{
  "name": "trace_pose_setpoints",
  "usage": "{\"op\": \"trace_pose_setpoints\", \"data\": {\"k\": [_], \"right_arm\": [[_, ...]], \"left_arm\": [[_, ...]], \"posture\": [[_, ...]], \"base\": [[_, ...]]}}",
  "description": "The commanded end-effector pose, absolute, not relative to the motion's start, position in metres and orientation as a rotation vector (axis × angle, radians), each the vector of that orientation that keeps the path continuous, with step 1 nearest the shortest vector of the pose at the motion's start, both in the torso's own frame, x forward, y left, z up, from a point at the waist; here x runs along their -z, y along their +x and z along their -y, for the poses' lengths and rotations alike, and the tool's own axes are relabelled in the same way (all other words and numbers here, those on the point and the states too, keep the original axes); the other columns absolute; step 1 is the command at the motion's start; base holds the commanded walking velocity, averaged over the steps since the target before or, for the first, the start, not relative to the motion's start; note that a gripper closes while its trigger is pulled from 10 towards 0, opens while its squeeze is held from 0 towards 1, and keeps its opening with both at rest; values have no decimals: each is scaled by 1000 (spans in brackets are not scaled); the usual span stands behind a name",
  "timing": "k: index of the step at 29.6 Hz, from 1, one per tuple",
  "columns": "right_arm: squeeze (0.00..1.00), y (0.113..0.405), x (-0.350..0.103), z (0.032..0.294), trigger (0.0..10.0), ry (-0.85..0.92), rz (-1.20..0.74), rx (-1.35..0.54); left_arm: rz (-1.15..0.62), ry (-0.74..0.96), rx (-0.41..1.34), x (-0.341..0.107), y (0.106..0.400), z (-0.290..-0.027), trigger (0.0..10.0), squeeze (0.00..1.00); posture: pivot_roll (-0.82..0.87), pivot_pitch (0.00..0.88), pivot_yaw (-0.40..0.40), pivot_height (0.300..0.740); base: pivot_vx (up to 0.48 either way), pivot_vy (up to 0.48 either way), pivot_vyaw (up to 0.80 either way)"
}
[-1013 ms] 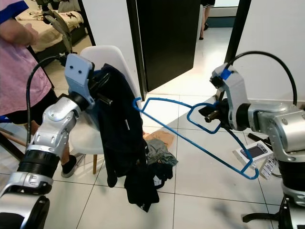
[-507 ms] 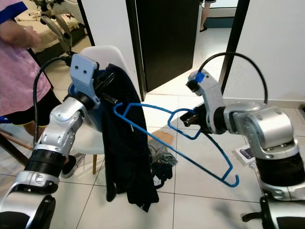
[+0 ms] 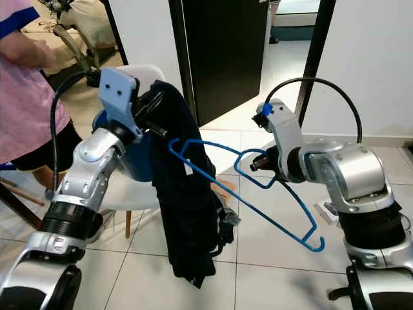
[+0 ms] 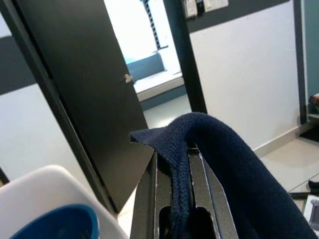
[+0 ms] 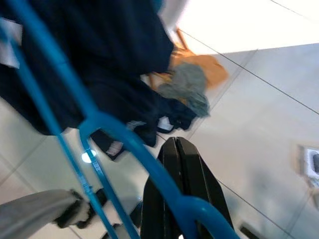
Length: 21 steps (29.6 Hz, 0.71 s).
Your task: Hang hanger
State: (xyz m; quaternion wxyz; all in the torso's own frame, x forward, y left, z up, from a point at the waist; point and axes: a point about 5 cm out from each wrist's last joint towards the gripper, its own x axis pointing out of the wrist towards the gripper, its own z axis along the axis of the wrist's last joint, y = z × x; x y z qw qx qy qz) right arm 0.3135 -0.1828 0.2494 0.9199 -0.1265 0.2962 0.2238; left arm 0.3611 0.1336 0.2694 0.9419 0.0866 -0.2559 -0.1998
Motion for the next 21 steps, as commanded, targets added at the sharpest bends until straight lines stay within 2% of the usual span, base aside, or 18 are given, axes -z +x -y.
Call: {"op": "trace_pose_setpoints", "data": {"k": [1,10,21], "right_arm": [[0,315,-247,185,10000,-273,-624,-430],[0,321,-242,187,10000,-302,-621,-349],[0,333,-243,177,10000,-191,-553,-290]], "left_arm": [[586,155,429,-287,357,-129,10000,0],[602,70,494,-293,350,-112,10000,0],[575,1,578,-285,338,-88,10000,0]], "posture": [[-33,0,55,740],[-33,0,52,740],[-30,0,50,740]], "base": [[0,0,0],[0,0,0],[0,0,0]]}}
